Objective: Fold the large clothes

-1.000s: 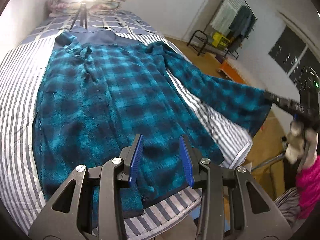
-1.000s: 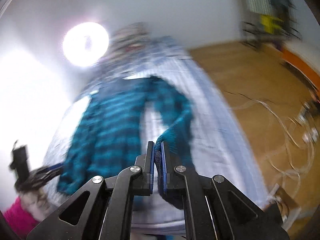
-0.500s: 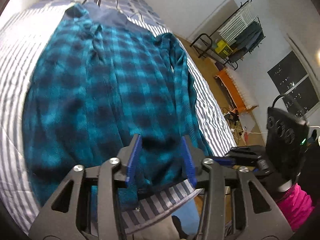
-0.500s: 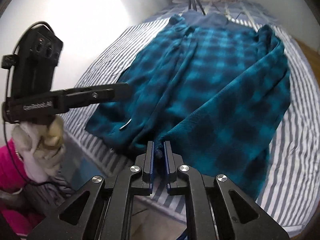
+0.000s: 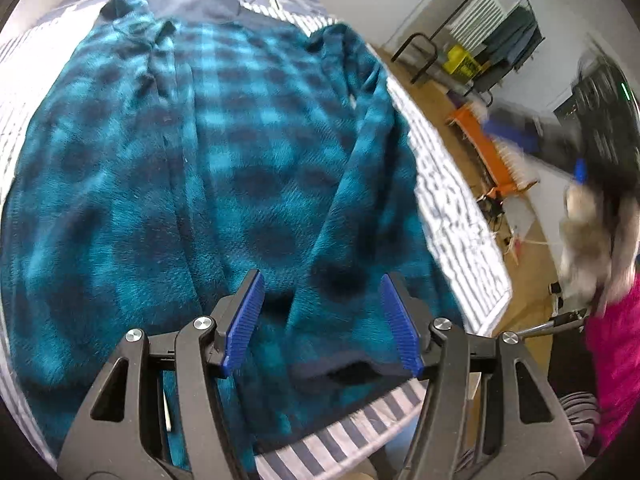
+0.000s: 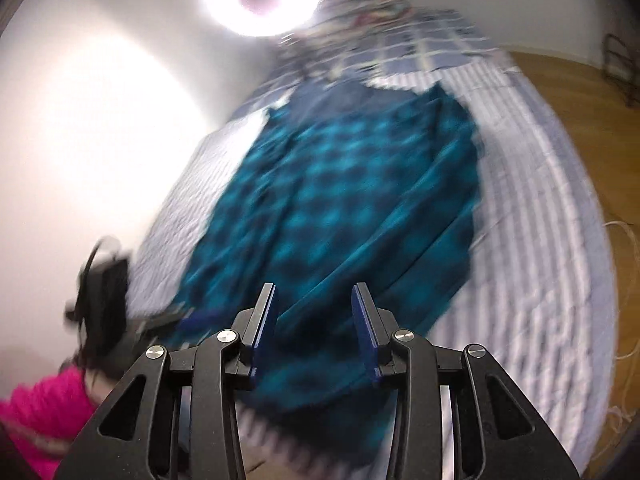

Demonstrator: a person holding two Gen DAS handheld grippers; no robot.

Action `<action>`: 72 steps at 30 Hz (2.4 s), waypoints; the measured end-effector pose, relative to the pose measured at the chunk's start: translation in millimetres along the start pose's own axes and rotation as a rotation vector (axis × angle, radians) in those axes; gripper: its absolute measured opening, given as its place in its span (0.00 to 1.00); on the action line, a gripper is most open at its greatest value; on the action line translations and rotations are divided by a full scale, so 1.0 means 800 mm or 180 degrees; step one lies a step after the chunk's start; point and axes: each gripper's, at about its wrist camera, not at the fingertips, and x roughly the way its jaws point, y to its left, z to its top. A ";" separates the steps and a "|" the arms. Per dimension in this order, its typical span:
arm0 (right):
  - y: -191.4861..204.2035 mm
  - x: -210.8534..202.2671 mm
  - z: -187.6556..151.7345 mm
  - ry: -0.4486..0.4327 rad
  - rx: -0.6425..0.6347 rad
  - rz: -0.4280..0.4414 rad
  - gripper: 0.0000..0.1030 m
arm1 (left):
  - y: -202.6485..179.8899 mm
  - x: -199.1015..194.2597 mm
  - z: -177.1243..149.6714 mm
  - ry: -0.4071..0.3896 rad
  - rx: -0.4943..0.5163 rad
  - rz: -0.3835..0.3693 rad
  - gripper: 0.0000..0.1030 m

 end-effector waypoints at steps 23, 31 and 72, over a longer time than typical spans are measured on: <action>-0.213 0.175 0.194 -0.0161 0.1186 -0.0407 0.02 | -0.028 0.014 -0.017 0.0076 0.0037 -0.0411 0.02; -0.132 0.143 0.254 -0.0379 0.0474 -0.0623 0.02 | -0.049 0.002 -0.031 -0.0141 -0.0175 -0.0529 0.02; -0.097 0.239 0.208 0.0226 0.0100 -0.0394 0.04 | -0.021 0.020 -0.074 -0.0229 -0.0624 0.0271 0.02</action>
